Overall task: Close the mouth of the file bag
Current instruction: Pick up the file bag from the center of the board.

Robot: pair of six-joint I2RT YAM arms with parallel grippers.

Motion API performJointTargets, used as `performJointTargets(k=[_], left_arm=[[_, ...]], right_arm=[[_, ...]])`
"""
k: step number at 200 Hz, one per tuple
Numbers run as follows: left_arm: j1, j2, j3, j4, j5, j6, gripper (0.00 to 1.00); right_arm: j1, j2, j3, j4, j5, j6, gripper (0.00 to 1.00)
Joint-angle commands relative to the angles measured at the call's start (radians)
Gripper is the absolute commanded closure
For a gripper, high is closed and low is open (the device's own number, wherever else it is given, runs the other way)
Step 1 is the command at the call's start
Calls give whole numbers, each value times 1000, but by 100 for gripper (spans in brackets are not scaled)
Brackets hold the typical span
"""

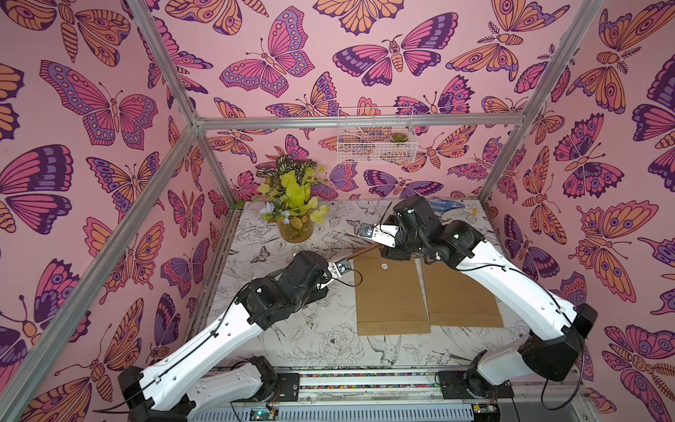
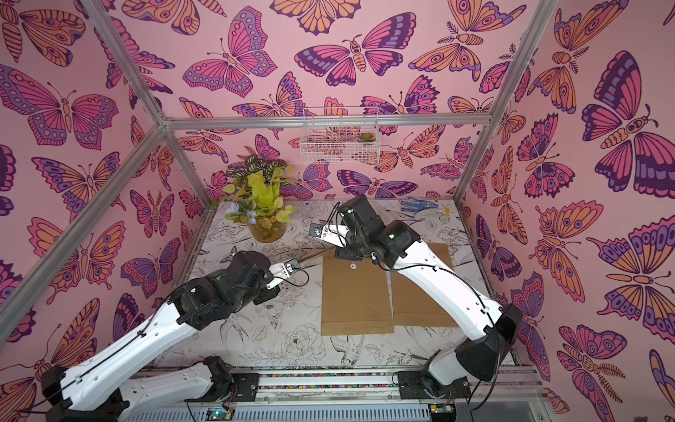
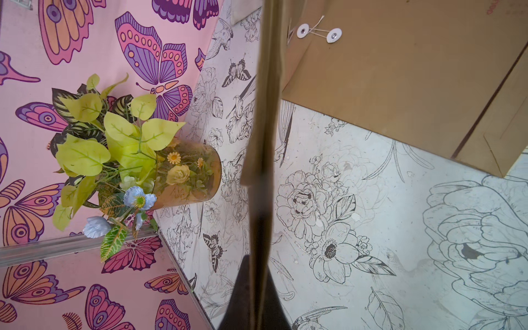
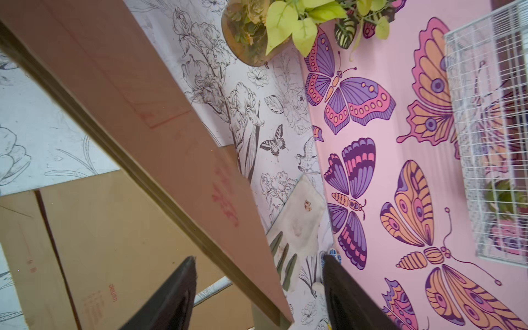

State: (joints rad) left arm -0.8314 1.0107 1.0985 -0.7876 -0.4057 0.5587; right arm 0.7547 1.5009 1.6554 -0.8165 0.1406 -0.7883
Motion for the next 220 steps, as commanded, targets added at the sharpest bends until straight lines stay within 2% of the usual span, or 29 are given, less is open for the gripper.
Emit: performJointTargets(k=[1, 42, 90, 112, 154, 184, 220], left_arm=[[8, -30, -15, 21, 25, 17, 100], [22, -40, -9, 25, 38, 13, 100], [61, -46, -10, 27, 52, 12, 100], [98, -52, -6, 26, 69, 9, 100], [139, -30, 14, 34, 101, 27, 100], [141, -22, 28, 38, 125, 30, 100], [141, -32, 37, 29, 134, 43, 100]], right_arm=[[-6, 45, 41, -56, 11, -51, 29], [-19, 64, 55, -119, -63, -58, 30], [-37, 130, 106, -177, -34, -68, 32], [-68, 79, 115, -185, -109, -28, 32], [-64, -41, 78, -184, -178, -22, 29], [-29, -15, 77, -217, -152, -63, 27], [-18, 105, 161, -204, -94, -103, 27]])
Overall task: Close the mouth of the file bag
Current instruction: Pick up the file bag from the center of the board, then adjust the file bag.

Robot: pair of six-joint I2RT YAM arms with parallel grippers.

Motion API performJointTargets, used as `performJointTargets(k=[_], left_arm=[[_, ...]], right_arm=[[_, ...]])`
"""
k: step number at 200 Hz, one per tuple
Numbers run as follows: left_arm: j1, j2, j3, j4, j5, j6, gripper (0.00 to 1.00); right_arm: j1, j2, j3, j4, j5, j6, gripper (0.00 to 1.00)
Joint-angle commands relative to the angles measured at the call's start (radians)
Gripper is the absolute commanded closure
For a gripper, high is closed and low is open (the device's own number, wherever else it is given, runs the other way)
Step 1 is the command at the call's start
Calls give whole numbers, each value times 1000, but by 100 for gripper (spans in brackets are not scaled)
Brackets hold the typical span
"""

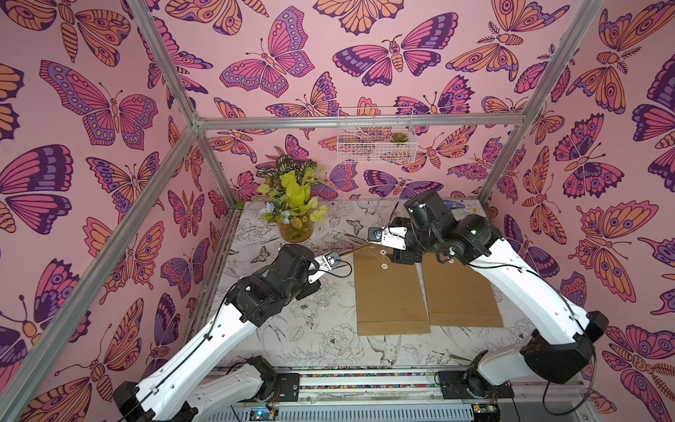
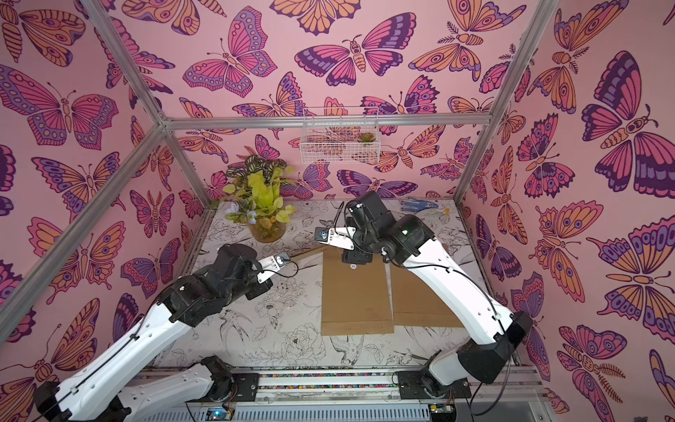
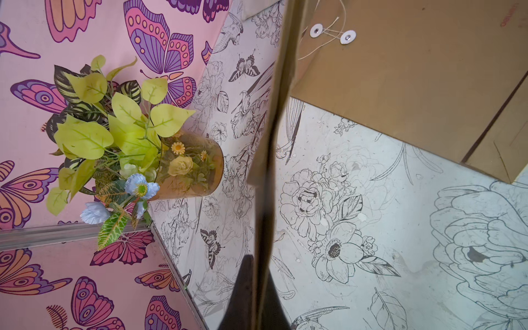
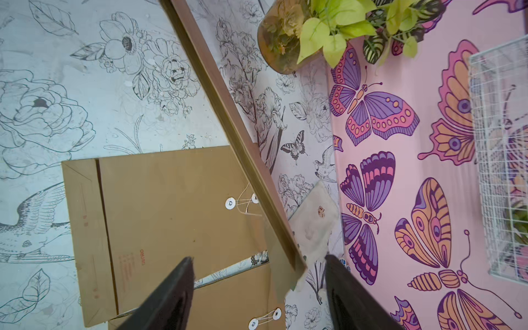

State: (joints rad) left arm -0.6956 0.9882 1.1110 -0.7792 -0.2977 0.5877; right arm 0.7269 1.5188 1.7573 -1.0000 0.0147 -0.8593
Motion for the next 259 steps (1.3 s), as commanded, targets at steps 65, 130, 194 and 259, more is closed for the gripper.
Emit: performJointTargets(k=[65, 130, 194, 259], left_arm=[[12, -16, 12, 20, 29, 13, 100], [117, -71, -118, 78, 102, -77, 90], [120, 6, 86, 31, 358, -130, 36], [125, 99, 81, 159, 380, -136, 52]], right_arm=[[19, 181, 110, -45, 85, -73, 67], [24, 144, 156, -33, 71, -99, 100], [59, 187, 230, -88, 99, -140, 100], [47, 162, 245, -100, -8, -127, 100]])
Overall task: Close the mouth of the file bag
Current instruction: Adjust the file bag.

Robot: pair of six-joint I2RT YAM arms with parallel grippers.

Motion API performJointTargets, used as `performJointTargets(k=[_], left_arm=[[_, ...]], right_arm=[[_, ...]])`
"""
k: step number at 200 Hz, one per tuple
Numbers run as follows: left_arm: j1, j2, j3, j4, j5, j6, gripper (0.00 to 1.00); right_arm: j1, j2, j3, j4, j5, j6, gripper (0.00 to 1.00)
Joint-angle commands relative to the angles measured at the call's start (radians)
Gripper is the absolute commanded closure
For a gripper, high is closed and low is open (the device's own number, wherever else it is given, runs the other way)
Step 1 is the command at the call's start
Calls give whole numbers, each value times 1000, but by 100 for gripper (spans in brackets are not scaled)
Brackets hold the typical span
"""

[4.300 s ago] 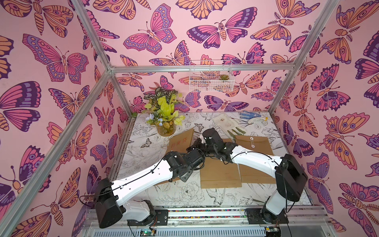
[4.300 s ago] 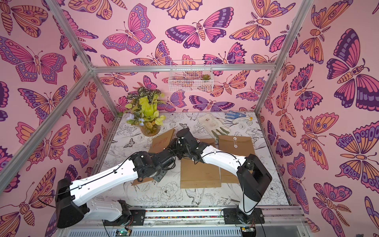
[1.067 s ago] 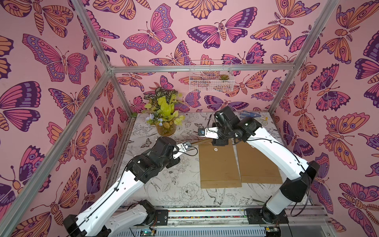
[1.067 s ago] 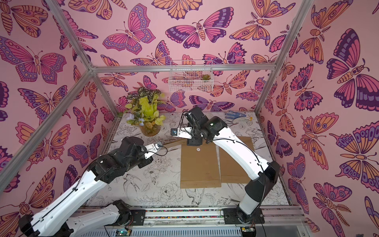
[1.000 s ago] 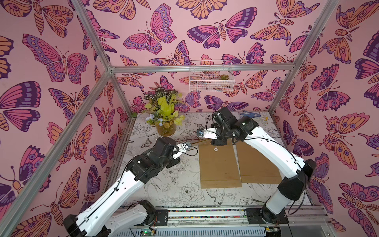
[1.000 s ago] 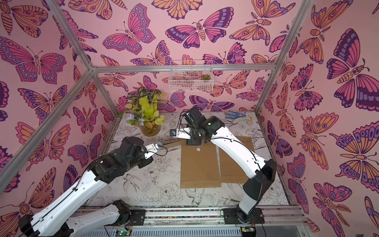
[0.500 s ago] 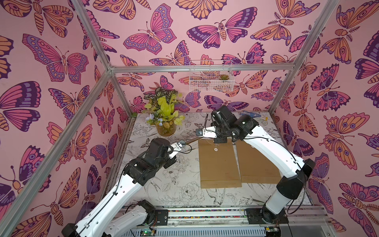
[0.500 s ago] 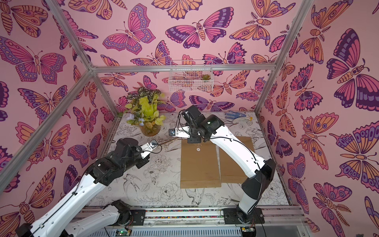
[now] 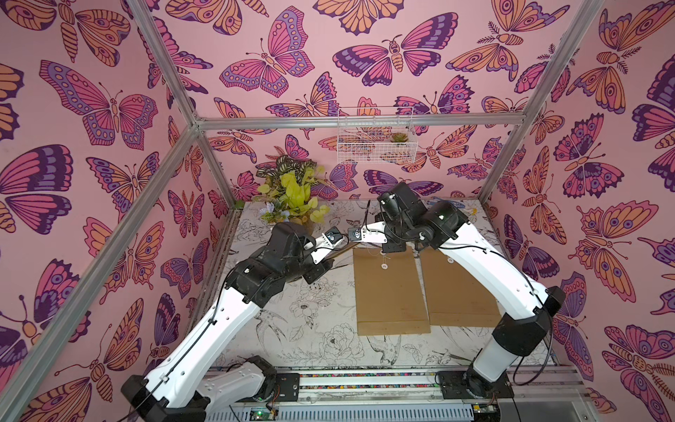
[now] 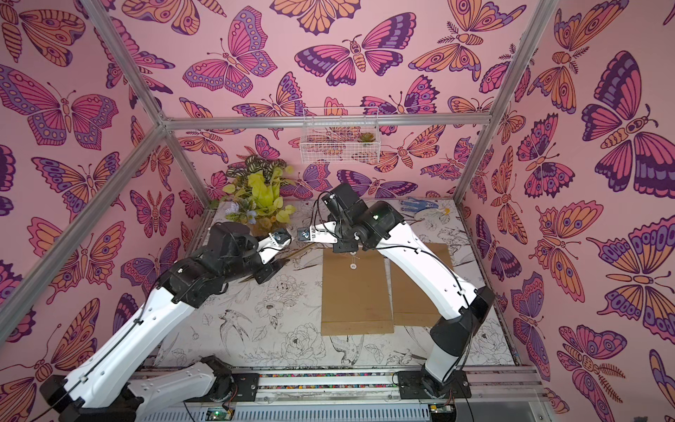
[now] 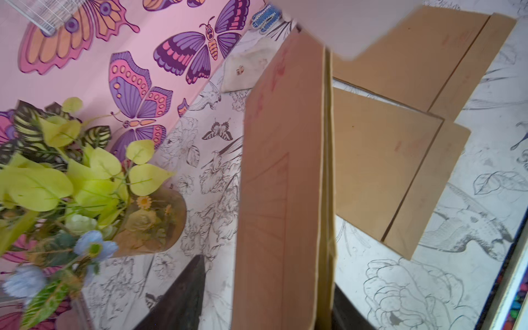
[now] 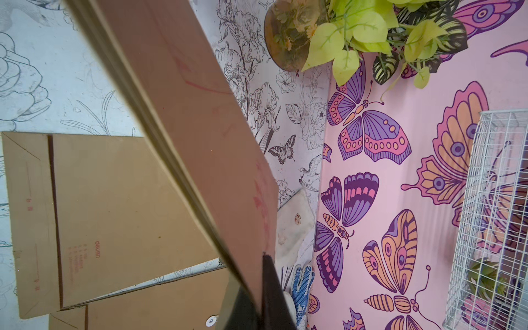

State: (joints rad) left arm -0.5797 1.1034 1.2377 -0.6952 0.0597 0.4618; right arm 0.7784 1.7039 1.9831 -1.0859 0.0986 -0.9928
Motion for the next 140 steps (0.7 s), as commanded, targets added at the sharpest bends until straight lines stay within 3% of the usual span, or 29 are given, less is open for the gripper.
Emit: performJointTargets(k=[1, 38, 61, 67, 83, 97, 140], left_arm=[[9, -18, -48, 77, 23, -10, 53], [9, -5, -49, 108, 24, -22, 85], [17, -12, -48, 129, 2, -30, 97], [17, -14, -46, 131, 0, -33, 100], [33, -17, -47, 135, -6, -53, 100], [65, -14, -39, 133, 2, -99, 100], [171, 6, 34, 91, 103, -283, 100]], right_arm=[[-6, -23, 20, -13, -94, 7, 100], [-24, -33, 21, 2, -169, 30, 99], [-47, -56, 7, 35, -247, 85, 92], [-53, -68, -3, 51, -273, 105, 85], [-78, -115, -42, 127, -364, 190, 66], [-125, -170, -79, 220, -462, 299, 55], [-289, -264, -211, 477, -610, 720, 45]])
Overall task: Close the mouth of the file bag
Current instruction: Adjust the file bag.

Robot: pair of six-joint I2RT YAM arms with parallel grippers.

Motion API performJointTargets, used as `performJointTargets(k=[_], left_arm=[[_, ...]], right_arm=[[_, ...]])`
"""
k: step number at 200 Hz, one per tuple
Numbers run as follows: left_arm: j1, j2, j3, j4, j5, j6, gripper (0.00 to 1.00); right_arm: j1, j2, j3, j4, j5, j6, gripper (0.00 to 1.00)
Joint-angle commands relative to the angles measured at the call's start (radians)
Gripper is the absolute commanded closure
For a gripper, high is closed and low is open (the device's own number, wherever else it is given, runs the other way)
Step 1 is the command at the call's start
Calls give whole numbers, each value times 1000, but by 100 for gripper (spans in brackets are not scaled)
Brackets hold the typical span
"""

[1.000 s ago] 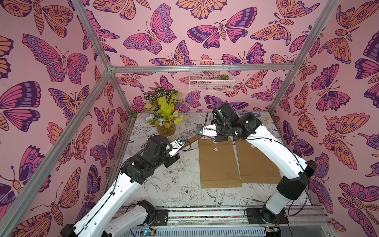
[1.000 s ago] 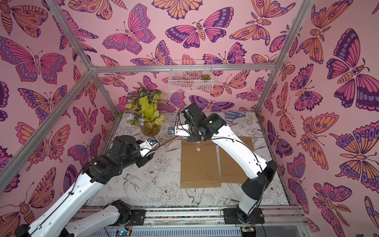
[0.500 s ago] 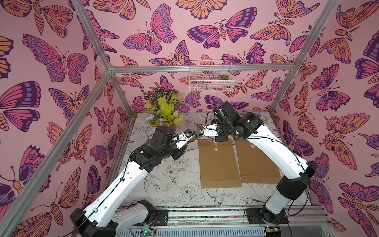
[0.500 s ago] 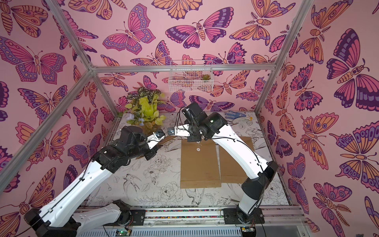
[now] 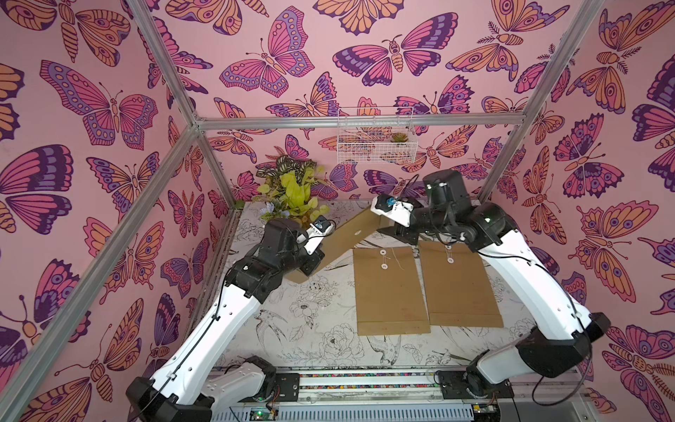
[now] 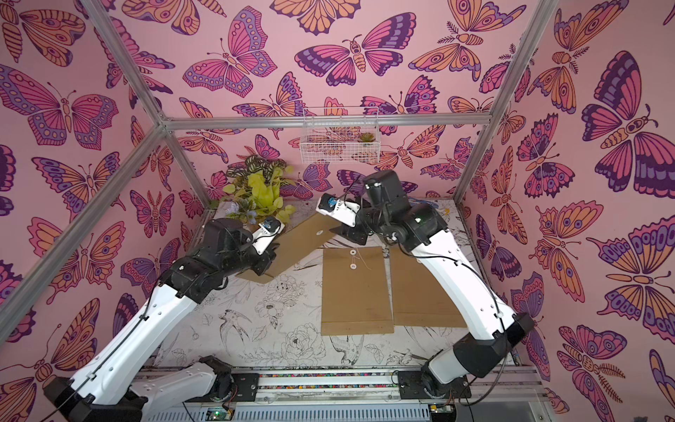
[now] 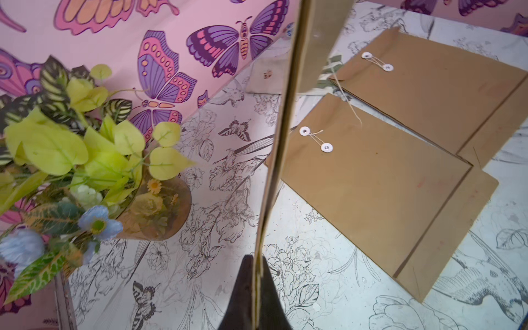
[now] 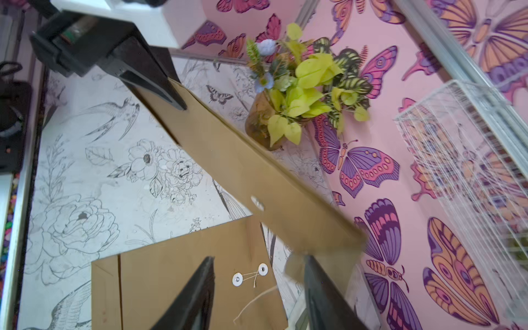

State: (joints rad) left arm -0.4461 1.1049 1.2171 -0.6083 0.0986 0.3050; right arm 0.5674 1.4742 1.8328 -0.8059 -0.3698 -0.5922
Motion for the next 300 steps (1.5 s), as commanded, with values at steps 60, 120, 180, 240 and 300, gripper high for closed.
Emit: performJointTargets(k=[60, 120, 180, 240, 300], left_arm=[[42, 28, 138, 37, 114, -238, 100], [3, 14, 192, 116, 239, -334, 100], [-3, -10, 205, 181, 322, -405, 100], [1, -53, 173, 281, 417, -485, 100], [45, -72, 84, 390, 507, -583, 100]], right_arm=[[-249, -97, -519, 800, -210, 938, 42], [-247, 72, -723, 1339, -343, 1166, 20], [-277, 191, -748, 1778, -463, 1408, 20], [-329, 209, -738, 2053, -535, 1600, 22], [-328, 152, -728, 2102, -578, 1641, 30]])
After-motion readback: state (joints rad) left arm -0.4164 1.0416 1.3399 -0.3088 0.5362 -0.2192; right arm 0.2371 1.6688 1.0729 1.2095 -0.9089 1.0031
